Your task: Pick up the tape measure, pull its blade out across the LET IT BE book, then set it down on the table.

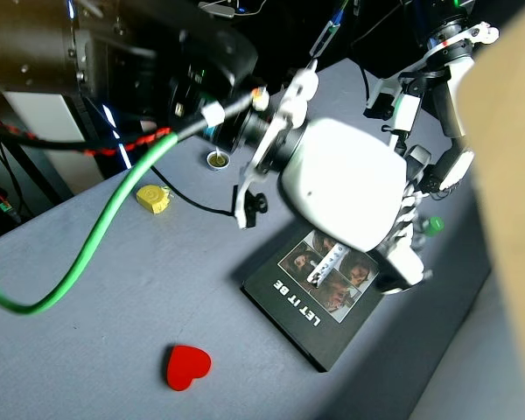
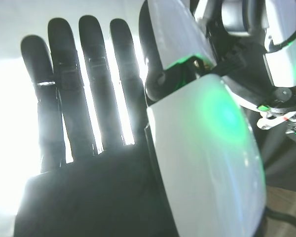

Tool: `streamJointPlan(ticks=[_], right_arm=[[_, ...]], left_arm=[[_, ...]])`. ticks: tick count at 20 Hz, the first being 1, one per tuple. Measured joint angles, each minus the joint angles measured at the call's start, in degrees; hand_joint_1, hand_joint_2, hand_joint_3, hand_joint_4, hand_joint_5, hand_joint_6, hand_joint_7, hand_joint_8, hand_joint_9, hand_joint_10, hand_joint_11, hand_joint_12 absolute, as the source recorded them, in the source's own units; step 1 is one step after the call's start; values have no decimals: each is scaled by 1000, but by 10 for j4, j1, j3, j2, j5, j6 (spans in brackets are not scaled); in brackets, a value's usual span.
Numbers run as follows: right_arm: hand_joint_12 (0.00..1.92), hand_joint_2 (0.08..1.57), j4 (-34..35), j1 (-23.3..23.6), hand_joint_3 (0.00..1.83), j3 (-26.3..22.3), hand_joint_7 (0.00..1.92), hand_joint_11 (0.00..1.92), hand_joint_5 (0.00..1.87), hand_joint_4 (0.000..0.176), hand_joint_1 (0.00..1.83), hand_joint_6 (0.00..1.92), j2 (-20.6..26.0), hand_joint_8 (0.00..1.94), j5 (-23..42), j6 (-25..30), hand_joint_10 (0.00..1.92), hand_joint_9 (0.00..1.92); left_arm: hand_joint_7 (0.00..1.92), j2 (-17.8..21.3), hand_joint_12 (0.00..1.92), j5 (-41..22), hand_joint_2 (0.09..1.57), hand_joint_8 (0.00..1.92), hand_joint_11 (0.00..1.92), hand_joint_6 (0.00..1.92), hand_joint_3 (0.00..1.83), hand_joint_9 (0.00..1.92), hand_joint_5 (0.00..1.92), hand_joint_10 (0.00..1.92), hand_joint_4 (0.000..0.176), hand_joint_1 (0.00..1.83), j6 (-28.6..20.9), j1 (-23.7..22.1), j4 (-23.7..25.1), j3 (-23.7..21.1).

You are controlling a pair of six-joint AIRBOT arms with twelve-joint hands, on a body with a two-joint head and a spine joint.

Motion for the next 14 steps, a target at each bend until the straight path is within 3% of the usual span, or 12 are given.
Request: streamJointPlan(ticks=[14], right_arm=[[1061,1128,43,-17,2,28,853,419,738,0,1008,1,-23,11,30,-12,38,861]], left_arm=[[928,0,1366,-7,1140,1148,726,877,1,816,926,1384,0,1370,-19,3,17,0]])
